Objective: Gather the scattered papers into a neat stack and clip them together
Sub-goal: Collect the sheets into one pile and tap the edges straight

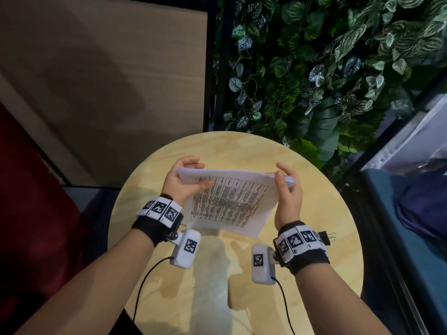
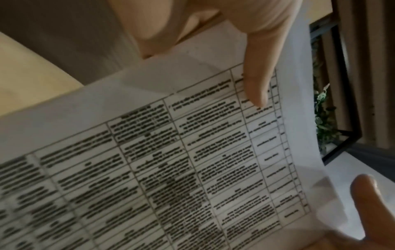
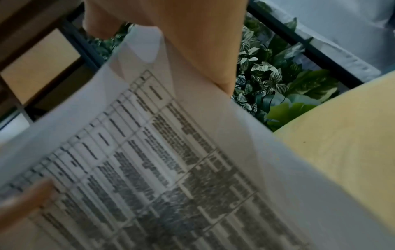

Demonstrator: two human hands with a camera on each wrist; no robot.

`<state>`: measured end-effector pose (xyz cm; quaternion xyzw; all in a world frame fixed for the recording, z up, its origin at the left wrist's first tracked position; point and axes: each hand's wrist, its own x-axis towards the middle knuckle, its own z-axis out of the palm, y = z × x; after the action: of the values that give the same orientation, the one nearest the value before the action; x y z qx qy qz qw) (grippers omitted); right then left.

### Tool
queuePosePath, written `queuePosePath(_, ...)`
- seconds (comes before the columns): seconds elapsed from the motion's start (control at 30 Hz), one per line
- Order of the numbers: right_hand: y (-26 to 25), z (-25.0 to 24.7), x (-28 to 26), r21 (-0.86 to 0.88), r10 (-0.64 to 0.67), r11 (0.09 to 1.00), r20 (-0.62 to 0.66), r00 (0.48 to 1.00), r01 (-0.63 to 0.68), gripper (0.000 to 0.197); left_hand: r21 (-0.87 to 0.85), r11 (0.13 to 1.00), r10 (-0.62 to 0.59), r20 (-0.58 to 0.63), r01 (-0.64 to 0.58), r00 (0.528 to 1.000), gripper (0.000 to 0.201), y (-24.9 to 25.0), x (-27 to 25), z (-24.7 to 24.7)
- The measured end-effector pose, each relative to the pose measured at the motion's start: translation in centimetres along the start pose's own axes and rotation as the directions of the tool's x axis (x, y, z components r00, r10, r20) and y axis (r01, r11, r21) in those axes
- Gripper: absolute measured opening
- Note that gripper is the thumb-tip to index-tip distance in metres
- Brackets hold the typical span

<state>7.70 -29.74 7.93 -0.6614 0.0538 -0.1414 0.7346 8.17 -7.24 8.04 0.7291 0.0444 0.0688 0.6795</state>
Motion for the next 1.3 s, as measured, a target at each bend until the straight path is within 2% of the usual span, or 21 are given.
queuePosePath(0.1, -0.1, 0.9, 0.0, -0.001, 0.026, 1.000, -0.063, 0.998, -0.026, 0.048, 0.032, 0.999, -0.036, 0.009, 0.036, 0.999, 0.038, -0.8, 0.0, 0.2)
queuePosePath(0.2, 0.2, 1.0, -0.4, -0.041, 0.065, 0.997, -0.020, 0.998, -0.066, 0.047, 0.074, 0.991, -0.112, 0.011, 0.111, 0.994, 0.023, -0.8, -0.6, 0.3)
queuePosePath(0.3, 0.1, 0.3, -0.5, -0.078, 0.031, 0.997, 0.131, 0.991, -0.021, 0.036, 0.074, 0.989, -0.122, -0.032, 0.124, 0.992, 0.021, 0.3, -0.5, 0.3)
queuePosePath(0.4, -0.6, 0.1, 0.0, -0.211, 0.061, 0.977, 0.268, 0.962, -0.003, 0.036, 0.077, 0.992, -0.099, -0.055, 0.103, 0.994, 0.018, 1.5, 0.3, 0.6)
queuePosePath(0.5, -0.9, 0.3, 1.2, -0.306, 0.000, 0.950, 0.184, 0.983, 0.058, 0.023, 0.110, 0.991, -0.066, -0.068, 0.073, 0.995, 0.023, 2.7, 0.6, 1.5)
queuePosePath(0.57, -1.7, 0.5, 1.9, -0.253, -0.043, 0.965, 0.119, 0.992, 0.073, 0.018, 0.081, 0.995, -0.041, -0.096, 0.049, 0.994, 0.016, 3.5, 0.8, 1.9)
queuePosePath(0.63, -2.8, 0.9, 2.3, -0.156, -0.070, 0.984, 0.101, 0.992, 0.085, 0.022, 0.049, 0.998, -0.023, -0.134, 0.029, 0.991, 0.007, 4.7, 1.1, 2.1)
queuePosePath(0.77, -4.1, 1.9, 1.5, -0.086, -0.127, 0.987, 0.108, 0.986, 0.137, 0.029, -0.080, 0.997, -0.029, -0.202, 0.013, 0.979, 0.031, 5.6, 1.1, 3.0)
queuePosePath(0.83, -2.9, 2.1, 0.5, -0.115, -0.082, 0.989, 0.096, 0.992, 0.093, 0.030, -0.079, 0.996, -0.052, -0.226, 0.035, 0.973, 0.030, 4.7, 0.4, 3.5)
queuePosePath(0.9, -0.8, 2.1, -0.4, -0.162, 0.020, 0.987, 0.089, 0.996, -0.006, 0.028, -0.022, 0.996, -0.093, -0.216, 0.091, 0.972, 0.026, 2.7, -0.3, 3.8)
queuePosePath(0.93, 0.1, 2.0, -0.9, -0.182, 0.080, 0.981, 0.095, 0.992, -0.061, 0.030, 0.001, 0.992, -0.123, -0.204, 0.126, 0.971, 0.031, 1.7, -0.6, 3.8)
queuePosePath(1.0, 1.3, 1.9, -1.4, -0.184, 0.124, 0.978, 0.117, 0.985, -0.101, 0.045, 0.044, 0.986, -0.148, -0.185, 0.158, 0.972, 0.043, 0.6, -1.0, 3.5)
queuePosePath(1.07, 1.5, 1.9, -1.3, -0.161, 0.152, 0.978, 0.122, 0.981, -0.132, 0.052, 0.078, 0.986, -0.136, -0.156, 0.150, 0.978, 0.042, 0.3, -0.8, 3.2)
queuePosePath(1.17, 0.7, 2.1, -0.5, -0.196, 0.200, 0.965, 0.113, 0.973, -0.176, 0.019, 0.109, 0.977, -0.167, -0.148, 0.184, 0.975, 0.030, 0.5, 0.0, 2.7)
queuePosePath(1.3, 0.1, 2.0, 0.0, -0.212, 0.208, 0.959, 0.086, 0.974, -0.186, 0.020, 0.103, 0.975, -0.180, -0.157, 0.198, 0.971, 0.026, 0.7, 0.7, 2.6)
